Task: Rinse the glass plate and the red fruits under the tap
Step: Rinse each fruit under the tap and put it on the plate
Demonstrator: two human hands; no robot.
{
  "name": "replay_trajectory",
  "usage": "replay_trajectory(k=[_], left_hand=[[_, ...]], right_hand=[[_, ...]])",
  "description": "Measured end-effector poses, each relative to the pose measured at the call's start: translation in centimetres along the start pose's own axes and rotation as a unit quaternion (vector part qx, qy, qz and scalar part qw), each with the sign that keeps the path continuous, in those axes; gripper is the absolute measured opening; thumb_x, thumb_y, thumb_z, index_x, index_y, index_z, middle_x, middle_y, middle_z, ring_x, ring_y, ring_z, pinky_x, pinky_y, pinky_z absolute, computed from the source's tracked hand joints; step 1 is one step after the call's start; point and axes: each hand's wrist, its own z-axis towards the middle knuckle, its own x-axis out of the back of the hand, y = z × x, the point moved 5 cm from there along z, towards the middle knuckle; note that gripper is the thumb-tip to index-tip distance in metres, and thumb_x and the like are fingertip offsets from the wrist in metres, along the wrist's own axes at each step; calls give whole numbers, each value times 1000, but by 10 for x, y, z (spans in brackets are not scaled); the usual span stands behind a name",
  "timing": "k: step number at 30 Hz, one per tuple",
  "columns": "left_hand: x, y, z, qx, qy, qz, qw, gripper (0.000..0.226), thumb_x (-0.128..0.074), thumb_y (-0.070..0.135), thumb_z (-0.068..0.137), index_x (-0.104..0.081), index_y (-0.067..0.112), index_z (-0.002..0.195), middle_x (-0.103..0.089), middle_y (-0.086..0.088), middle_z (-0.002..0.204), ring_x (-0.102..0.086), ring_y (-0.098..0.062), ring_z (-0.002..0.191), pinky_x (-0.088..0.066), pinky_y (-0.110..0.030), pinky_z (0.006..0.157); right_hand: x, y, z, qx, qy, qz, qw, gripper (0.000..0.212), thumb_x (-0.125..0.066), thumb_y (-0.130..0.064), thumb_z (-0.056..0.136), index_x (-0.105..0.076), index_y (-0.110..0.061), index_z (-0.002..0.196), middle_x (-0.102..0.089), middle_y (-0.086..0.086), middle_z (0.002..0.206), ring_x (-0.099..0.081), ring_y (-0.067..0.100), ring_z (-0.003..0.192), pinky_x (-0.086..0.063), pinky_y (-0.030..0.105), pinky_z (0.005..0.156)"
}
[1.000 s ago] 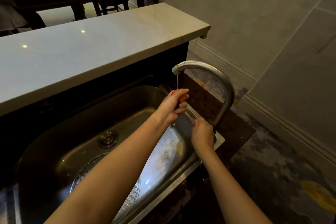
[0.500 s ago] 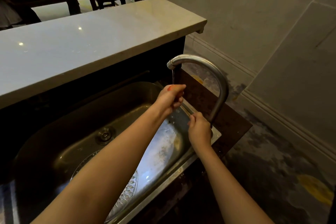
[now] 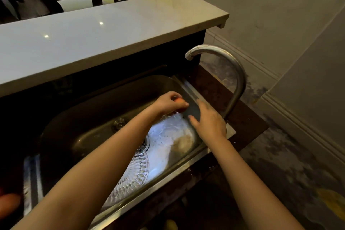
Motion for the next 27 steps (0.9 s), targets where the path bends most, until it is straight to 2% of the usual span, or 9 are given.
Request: replay_trajectory(k=[3,7,9,12,15,17,19,23,27], left_hand=[[15,-17,-22,13,-6,34,999,24,-71,32,81,-59,13,89,-59,-1,73,-54,-9,57,-43,-11,42],[42,-47,-57,51,11,21,998,24,-67,31,84,-56,17,68,-61,-3,64,-58,-8,53,-49,-15,48],[61,-68,-78,77,35,-5,996,24,-65,34,85,-59,15,72,-61,-4,64,-60,-9,52,-52,-20,53],[91,-106,-117,113,122,-59,984,23,-61,30,89,-59,11,103,-65,-8,81,-64,-13,62,-55,-27,59],[125,-149,-177,132,233,157,950,33,-58,30,90,-58,15,120,-67,-6,109,-66,-20,93,-49,-28,78],[133,-174,-222,130,250,297,912,33,-57,31,90,-61,19,121,-66,-2,117,-62,-19,105,-45,-26,84],[131,-194,-260,107,238,344,902,31,-60,24,88,-65,17,117,-67,-4,118,-62,-24,112,-46,-29,90],[114,-226,-304,54,192,458,866,36,-69,28,78,-71,9,108,-67,-16,118,-60,-38,114,-48,-56,90],[103,-248,-319,91,177,492,847,50,-41,40,90,-60,13,127,-51,-11,139,-45,-31,131,-35,-43,110]], right_hand=[[-14,-38,4,87,-80,9,993,73,-58,-47,85,-21,-27,145,-52,7,132,-57,31,111,-49,41,82],[-42,-86,5,149,-207,145,956,51,-62,-27,84,-45,-23,131,-61,10,122,-60,27,105,-51,44,89],[-62,-106,4,163,-246,171,940,44,-63,-23,83,-52,-20,126,-64,11,116,-61,23,98,-52,40,86],[-102,-135,-1,185,-284,178,924,41,-63,-26,83,-54,-18,122,-62,8,117,-58,19,95,-47,30,78],[-148,-162,-7,207,-312,164,913,45,-66,-25,82,-52,-18,124,-55,8,126,-54,24,109,-45,32,87],[-179,-176,-12,218,-322,150,909,45,-66,-18,80,-52,-19,122,-52,10,127,-52,27,111,-44,32,86],[-211,-186,-18,217,-335,125,908,45,-66,-11,78,-49,-18,119,-54,13,125,-53,30,108,-44,32,82],[-271,-198,-35,240,-351,28,905,54,-69,-12,75,-43,-15,122,-52,16,126,-51,35,114,-45,40,95],[-306,-203,-44,311,-338,-50,887,55,-70,-24,77,-46,-14,125,-50,11,130,-47,32,120,-40,38,99]])
